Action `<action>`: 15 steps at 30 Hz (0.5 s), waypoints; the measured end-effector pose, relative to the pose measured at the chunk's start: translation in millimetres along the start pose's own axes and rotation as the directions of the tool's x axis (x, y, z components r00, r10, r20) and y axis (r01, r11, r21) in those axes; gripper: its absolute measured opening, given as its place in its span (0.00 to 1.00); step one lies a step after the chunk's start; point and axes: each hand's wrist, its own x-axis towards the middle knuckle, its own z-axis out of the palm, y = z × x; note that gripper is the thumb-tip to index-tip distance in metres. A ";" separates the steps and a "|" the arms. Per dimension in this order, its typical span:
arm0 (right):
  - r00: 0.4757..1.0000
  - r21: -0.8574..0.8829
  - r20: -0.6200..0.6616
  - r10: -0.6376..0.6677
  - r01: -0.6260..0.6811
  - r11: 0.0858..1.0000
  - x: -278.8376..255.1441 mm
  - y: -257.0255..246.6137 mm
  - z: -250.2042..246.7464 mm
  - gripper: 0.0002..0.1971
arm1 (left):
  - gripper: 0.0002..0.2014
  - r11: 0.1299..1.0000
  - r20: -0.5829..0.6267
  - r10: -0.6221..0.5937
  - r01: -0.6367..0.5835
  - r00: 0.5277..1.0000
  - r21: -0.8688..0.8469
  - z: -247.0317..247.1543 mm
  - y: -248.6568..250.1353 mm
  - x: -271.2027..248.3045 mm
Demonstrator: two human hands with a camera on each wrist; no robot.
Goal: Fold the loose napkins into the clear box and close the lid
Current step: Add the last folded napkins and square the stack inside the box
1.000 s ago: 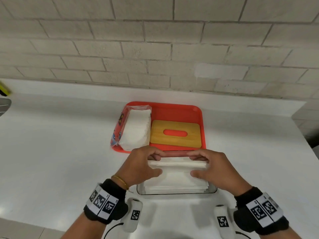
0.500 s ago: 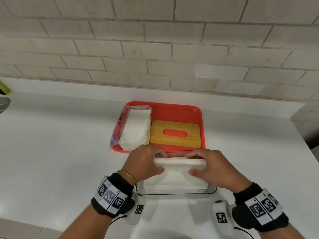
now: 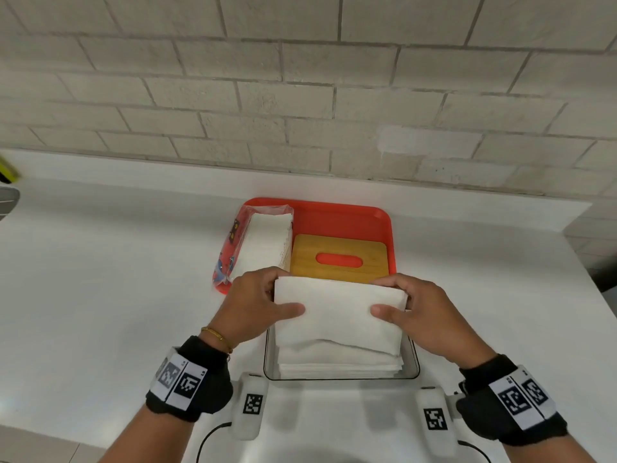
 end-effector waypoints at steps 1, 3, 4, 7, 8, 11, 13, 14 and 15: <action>1.000 0.027 -0.008 0.010 -0.009 1.000 0.2 0.7 0.8 0.17 | 0.24 0.998 -0.023 -0.046 0.045 0.999 -0.036 1.7 -2.1 -0.3; 1.000 -0.023 -0.008 0.003 -0.003 1.000 -0.7 1.1 5.6 0.18 | 0.31 0.995 -0.033 -0.097 0.096 0.995 -0.024 9.9 -4.2 -1.3; 1.000 -0.076 -0.011 0.000 -0.001 0.997 -1.4 1.0 8.5 0.18 | 0.33 0.995 -0.029 -0.099 0.099 0.995 0.009 15.5 -4.3 -2.7; 1.000 -0.161 -0.011 0.002 -0.004 0.987 -2.6 3.9 17.0 0.19 | 0.32 0.991 -0.028 -0.085 0.088 0.996 0.096 29.8 -0.4 -8.1; 1.000 -0.177 -0.003 0.008 -0.008 0.984 -2.7 5.5 19.7 0.19 | 0.31 0.990 -0.026 -0.093 0.095 0.995 0.104 33.0 -0.4 -9.1; 1.000 -0.243 -0.016 0.025 -0.028 0.970 -0.3 9.9 26.0 0.20 | 0.27 0.982 -0.017 -0.131 0.133 0.991 0.133 40.0 -1.0 -11.2; 0.999 -0.292 -0.028 0.016 -0.024 0.956 1.3 11.5 28.8 0.21 | 0.25 0.978 -0.014 -0.147 0.147 0.989 0.149 43.0 -1.0 -12.0; 0.999 -0.310 -0.031 0.004 -0.014 0.951 2.1 12.2 29.8 0.21 | 0.23 0.976 -0.010 -0.149 0.148 0.989 0.159 44.3 -0.5 -12.4; 0.999 -0.332 -0.032 -0.009 -0.002 0.943 2.8 12.7 31.0 0.21 | 0.21 0.973 -0.008 -0.148 0.147 0.989 0.177 44.7 0.5 -13.1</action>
